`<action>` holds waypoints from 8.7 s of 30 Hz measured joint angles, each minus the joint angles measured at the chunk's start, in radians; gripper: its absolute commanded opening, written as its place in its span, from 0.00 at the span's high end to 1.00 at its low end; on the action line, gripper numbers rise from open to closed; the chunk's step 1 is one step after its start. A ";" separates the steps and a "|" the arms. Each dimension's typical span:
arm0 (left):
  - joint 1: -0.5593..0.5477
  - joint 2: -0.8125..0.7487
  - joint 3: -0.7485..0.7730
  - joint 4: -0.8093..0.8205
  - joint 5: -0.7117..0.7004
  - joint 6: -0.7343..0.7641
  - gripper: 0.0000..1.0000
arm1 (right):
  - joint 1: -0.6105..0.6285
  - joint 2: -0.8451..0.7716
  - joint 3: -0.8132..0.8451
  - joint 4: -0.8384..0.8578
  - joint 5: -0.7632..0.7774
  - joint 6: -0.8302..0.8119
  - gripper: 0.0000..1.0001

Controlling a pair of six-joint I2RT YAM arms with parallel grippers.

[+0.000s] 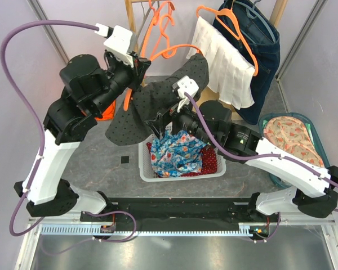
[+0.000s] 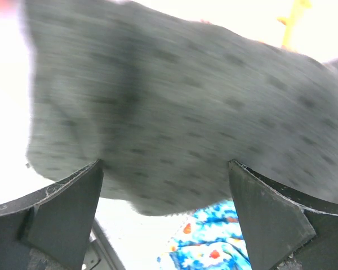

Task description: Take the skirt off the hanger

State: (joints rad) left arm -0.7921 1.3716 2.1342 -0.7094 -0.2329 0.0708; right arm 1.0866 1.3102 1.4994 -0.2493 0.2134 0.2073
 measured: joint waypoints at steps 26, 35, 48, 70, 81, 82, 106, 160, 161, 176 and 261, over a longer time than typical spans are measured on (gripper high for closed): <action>0.000 0.044 0.012 0.002 -0.001 -0.010 0.98 | 0.076 0.085 0.200 -0.115 0.451 -0.317 1.00; -0.002 0.047 0.009 0.069 -0.005 -0.011 0.98 | 0.076 -0.394 0.367 -0.084 0.492 -0.393 1.00; -0.008 0.059 0.009 0.084 0.000 -0.011 0.98 | 0.074 -0.470 0.425 -0.096 0.516 -0.328 1.00; -0.013 -0.053 -0.177 -0.007 0.411 -0.023 0.54 | 0.077 -0.177 0.413 -0.239 0.420 -0.278 1.00; -0.013 -0.165 -0.330 -0.134 0.613 0.224 0.00 | 0.076 -0.174 0.427 -0.309 0.446 -0.264 1.00; -0.013 -0.174 -0.350 -0.137 0.623 0.240 0.00 | 0.076 -0.174 0.439 -0.312 0.449 -0.264 1.00; -0.140 -0.198 -0.675 -0.347 0.706 0.521 0.00 | 0.076 -0.051 0.610 -0.322 0.464 -0.291 1.00; -0.100 -0.259 -0.990 -0.230 0.718 0.365 0.00 | -0.226 0.045 -0.361 -0.272 0.458 0.131 1.00; -0.100 -0.249 -1.004 -0.230 0.740 0.343 0.00 | -0.228 0.044 -0.370 -0.262 0.455 0.136 1.00; -0.100 -0.106 -1.051 -0.097 0.846 0.137 0.00 | -0.233 -0.006 -0.647 -0.147 0.388 0.251 1.00; -0.043 -0.198 -0.275 -0.328 0.269 0.508 0.98 | -0.310 -0.343 -0.432 -0.145 0.321 0.228 0.80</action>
State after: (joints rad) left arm -0.8356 1.1736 1.8595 -1.0370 0.0364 0.5785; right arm 0.7769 0.9668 1.0672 -0.3939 0.5343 0.4355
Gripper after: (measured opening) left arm 0.051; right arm 0.283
